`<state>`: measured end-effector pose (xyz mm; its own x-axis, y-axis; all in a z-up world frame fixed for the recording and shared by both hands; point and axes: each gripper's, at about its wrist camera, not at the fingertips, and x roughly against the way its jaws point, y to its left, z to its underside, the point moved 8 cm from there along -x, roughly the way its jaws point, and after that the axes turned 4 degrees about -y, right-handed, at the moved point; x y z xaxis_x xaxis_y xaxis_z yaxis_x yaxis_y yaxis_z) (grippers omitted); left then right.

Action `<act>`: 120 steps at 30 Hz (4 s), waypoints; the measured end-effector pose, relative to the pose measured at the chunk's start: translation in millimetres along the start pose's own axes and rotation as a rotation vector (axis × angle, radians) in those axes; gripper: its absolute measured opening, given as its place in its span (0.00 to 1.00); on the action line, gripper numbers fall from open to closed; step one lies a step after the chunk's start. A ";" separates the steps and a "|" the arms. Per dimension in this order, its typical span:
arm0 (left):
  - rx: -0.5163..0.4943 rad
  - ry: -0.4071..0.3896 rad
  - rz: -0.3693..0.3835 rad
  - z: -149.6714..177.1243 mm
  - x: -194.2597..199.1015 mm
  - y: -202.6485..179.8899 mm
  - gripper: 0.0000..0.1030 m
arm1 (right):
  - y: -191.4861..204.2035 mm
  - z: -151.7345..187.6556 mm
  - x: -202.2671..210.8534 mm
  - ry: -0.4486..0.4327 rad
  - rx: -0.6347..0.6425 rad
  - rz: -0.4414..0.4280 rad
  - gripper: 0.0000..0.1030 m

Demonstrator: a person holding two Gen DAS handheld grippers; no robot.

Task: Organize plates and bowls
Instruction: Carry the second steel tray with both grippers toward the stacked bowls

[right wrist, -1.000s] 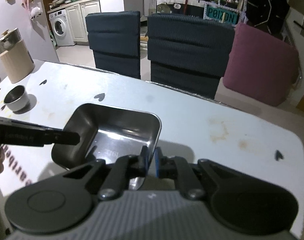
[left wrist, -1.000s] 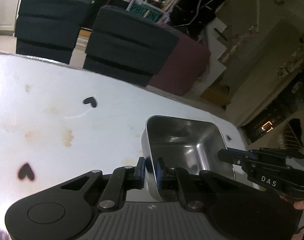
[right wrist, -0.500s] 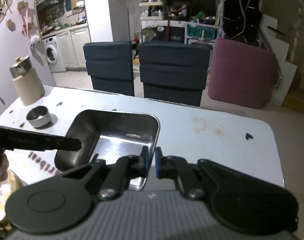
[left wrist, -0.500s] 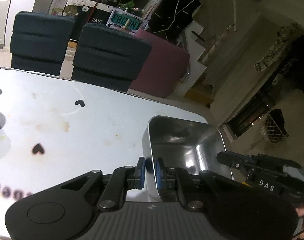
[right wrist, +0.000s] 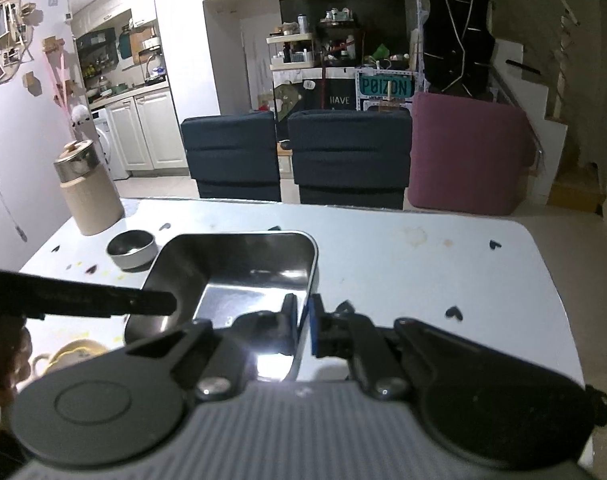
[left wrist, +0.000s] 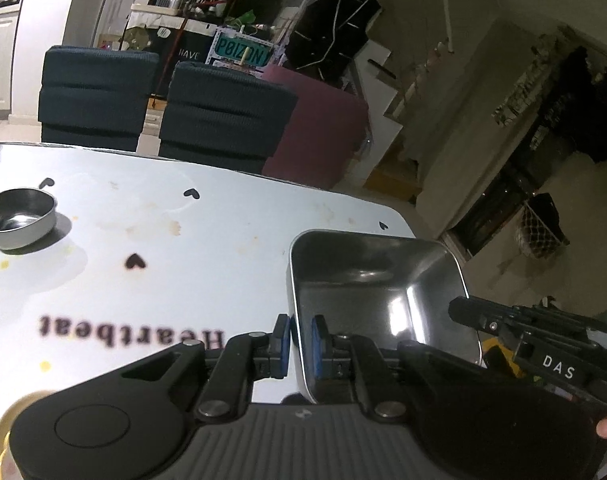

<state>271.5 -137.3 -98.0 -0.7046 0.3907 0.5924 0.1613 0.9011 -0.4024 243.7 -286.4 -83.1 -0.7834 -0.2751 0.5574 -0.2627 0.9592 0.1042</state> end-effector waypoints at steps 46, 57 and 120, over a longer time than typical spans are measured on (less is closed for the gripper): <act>-0.235 0.179 -0.050 98.8 -58.8 -7.8 0.09 | 4.5 90.4 1.7 0.186 0.192 0.241 0.06; -0.295 0.210 -0.066 110.0 -66.2 -11.0 0.10 | -0.1 101.3 -8.1 0.258 0.226 0.252 0.06; -0.202 0.224 -0.031 100.4 -69.2 -5.0 0.09 | -26.3 130.1 -54.8 0.443 0.110 0.182 0.12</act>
<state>250.1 -187.7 -207.0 -0.5446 0.3739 0.7507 0.2922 0.9236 -0.2481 220.3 -305.0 -223.6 -0.5135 -0.0268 0.8577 -0.2203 0.9701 -0.1016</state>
